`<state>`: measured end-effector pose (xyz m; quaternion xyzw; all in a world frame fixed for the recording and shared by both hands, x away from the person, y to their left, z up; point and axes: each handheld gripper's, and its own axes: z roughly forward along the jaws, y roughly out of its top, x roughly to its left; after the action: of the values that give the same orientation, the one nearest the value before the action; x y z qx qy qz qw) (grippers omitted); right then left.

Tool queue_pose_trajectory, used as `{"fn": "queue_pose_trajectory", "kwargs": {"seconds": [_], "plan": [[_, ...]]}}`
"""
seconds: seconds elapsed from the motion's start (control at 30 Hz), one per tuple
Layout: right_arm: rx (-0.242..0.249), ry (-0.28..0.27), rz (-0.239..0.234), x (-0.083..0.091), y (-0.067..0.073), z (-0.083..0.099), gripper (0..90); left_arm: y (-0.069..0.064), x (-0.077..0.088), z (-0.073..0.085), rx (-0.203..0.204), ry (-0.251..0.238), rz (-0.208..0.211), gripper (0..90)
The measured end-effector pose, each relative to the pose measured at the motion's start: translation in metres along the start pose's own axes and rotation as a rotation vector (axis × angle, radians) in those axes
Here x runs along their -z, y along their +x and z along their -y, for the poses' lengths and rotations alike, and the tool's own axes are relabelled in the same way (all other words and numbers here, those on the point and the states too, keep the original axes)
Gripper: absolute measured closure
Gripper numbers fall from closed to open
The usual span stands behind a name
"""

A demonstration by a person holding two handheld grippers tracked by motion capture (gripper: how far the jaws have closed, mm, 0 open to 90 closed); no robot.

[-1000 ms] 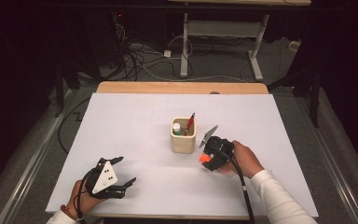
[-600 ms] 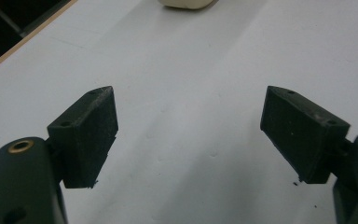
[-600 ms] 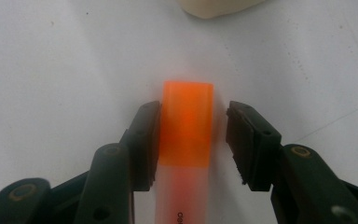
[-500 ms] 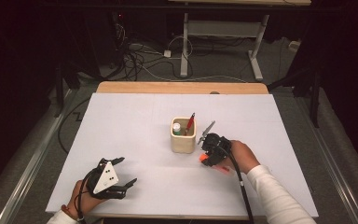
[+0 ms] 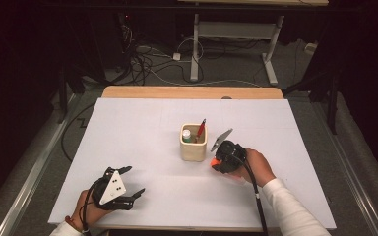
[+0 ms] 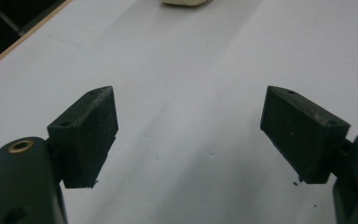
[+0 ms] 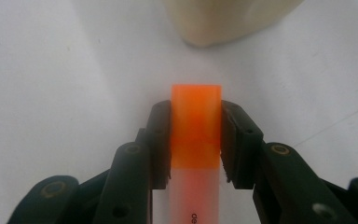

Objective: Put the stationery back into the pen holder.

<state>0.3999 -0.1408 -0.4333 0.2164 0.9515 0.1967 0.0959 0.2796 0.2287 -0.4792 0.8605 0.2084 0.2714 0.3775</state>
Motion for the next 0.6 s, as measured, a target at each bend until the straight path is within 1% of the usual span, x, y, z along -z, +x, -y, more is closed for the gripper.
{"fn": "queue_pose_trajectory", "kwargs": {"seconds": [0.17,0.27,0.33,0.5,0.53,0.6], "plan": [[-0.009,-0.142,0.057,0.02,0.005,0.009,66.9,-0.001,0.0,-0.001,-0.005,-0.001,-0.002,18.4],[-0.022,-0.215,0.098,0.029,0.008,0.016,66.9,-0.002,-0.001,-0.001,-0.005,-0.002,-0.002,18.4],[-0.038,-0.268,0.108,0.033,0.009,0.02,66.9,-0.002,0.0,-0.002,-0.003,-0.005,-0.002,18.4],[-0.056,-0.356,0.127,0.042,0.013,0.03,66.9,-0.002,0.0,-0.001,-0.003,-0.003,-0.005,18.4],[-0.063,-0.372,0.127,0.044,0.014,0.031,66.9,-0.002,0.0,-0.001,0.006,-0.008,0.001,18.4],[-0.069,-0.404,0.139,0.048,0.016,0.034,66.9,-0.001,0.001,-0.001,0.009,-0.012,0.001,18.4]]}}
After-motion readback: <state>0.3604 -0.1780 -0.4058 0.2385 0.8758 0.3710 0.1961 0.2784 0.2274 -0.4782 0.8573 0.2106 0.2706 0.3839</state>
